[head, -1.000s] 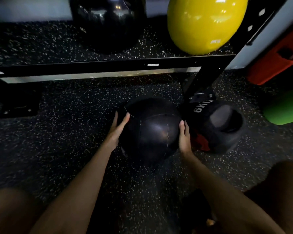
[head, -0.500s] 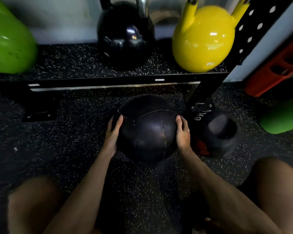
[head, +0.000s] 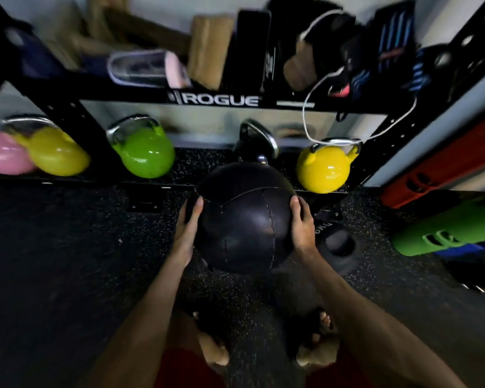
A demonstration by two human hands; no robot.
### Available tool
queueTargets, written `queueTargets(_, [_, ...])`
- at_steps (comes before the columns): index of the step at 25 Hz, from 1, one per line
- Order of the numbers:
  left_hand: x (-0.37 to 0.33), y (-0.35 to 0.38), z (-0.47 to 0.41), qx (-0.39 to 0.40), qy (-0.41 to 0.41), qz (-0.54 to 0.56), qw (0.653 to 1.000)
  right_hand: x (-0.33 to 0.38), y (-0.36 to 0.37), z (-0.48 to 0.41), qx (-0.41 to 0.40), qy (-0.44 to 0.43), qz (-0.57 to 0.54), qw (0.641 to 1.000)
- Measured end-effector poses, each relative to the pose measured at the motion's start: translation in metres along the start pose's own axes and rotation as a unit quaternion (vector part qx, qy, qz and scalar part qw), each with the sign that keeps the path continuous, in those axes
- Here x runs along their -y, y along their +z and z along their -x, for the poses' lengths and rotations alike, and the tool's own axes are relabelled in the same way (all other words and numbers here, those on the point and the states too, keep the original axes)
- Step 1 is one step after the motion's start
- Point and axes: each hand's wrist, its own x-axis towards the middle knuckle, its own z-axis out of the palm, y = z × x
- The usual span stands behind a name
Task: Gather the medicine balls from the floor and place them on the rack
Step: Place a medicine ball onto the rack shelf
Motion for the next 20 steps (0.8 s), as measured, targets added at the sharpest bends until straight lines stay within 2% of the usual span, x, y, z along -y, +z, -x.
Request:
queueTargets(4, [-0.113,-0.044,0.051,0.002,0.031,-0.023,0.999,0.115,0.000,0.067,-0.003,-0.032,-0.011,0.999])
queueTargets(11, [-0.238,-0.082,0.083,0.029,0.147,0.025,0.988,0.239,0.016,0.124,-0.010,-0.189,-0.063,0.980])
queueTargets(16, [-0.317,-0.106,0.129,0.006,0.232,0.058,0.971,0.324,0.014,0.168,-0.007,-0.292,-0.085,0.953])
queueTargets(20, [-0.390,-0.134,0.191,0.015,0.323,0.068,0.944,0.395,0.008,0.215,0.009,-0.371,-0.114,0.922])
